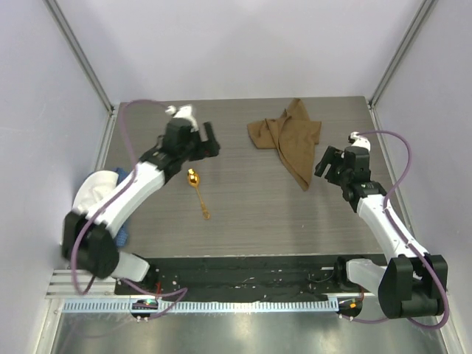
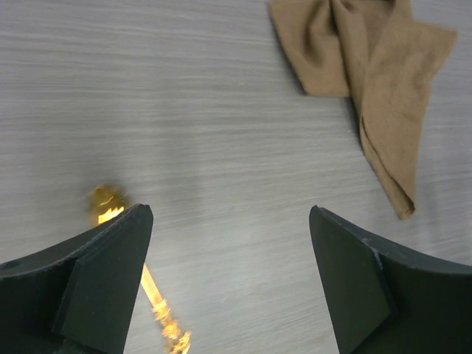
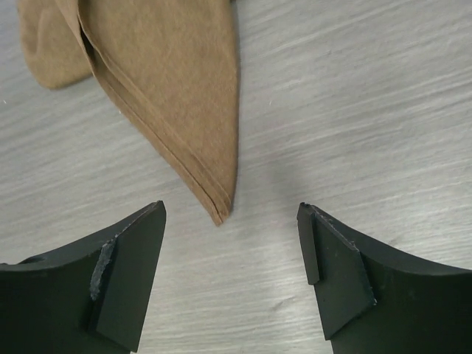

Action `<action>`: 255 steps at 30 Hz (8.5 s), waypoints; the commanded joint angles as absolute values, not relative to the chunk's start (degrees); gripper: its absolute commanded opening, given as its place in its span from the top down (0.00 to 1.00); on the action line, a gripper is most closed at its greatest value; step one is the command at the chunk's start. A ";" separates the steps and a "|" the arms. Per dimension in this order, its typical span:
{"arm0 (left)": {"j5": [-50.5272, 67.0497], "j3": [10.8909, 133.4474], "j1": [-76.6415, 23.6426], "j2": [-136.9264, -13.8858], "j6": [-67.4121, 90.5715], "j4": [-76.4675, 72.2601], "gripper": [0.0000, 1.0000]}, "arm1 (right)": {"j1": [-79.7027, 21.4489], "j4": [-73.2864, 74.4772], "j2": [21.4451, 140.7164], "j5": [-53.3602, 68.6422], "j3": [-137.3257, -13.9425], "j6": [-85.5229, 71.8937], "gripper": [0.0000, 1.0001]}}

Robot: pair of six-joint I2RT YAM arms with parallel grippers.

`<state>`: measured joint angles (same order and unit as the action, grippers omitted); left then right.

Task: Fold the napkin, place the utensils inside, and roll it up
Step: Move the napkin to the centre of the board, then flatten the napkin out

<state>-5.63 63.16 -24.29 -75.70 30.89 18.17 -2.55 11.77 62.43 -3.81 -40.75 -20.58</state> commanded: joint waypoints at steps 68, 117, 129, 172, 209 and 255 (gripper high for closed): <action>7.83 48.88 -40.25 -94.06 44.39 -13.89 0.59 | -26.89 4.84 87.61 -3.07 -57.64 -28.39 0.23; -3.53 59.51 -31.90 -108.81 31.55 0.36 0.70 | -32.87 15.29 104.24 -18.19 -72.86 -21.09 0.91; -5.36 64.51 -25.42 -99.77 30.85 -0.18 1.00 | -19.17 21.35 100.02 -12.04 -85.68 -15.65 0.99; 3.34 48.43 -21.45 -84.90 32.26 -2.99 1.00 | -7.73 21.80 99.58 -10.37 -64.34 -18.11 0.50; -1.93 42.72 -28.91 -78.93 30.59 2.98 1.00 | -6.68 56.07 74.72 -16.26 -55.72 -27.60 0.96; 5.97 67.76 -18.64 -65.56 21.54 36.29 0.00 | -23.38 29.79 88.33 -6.06 -47.12 -30.23 0.49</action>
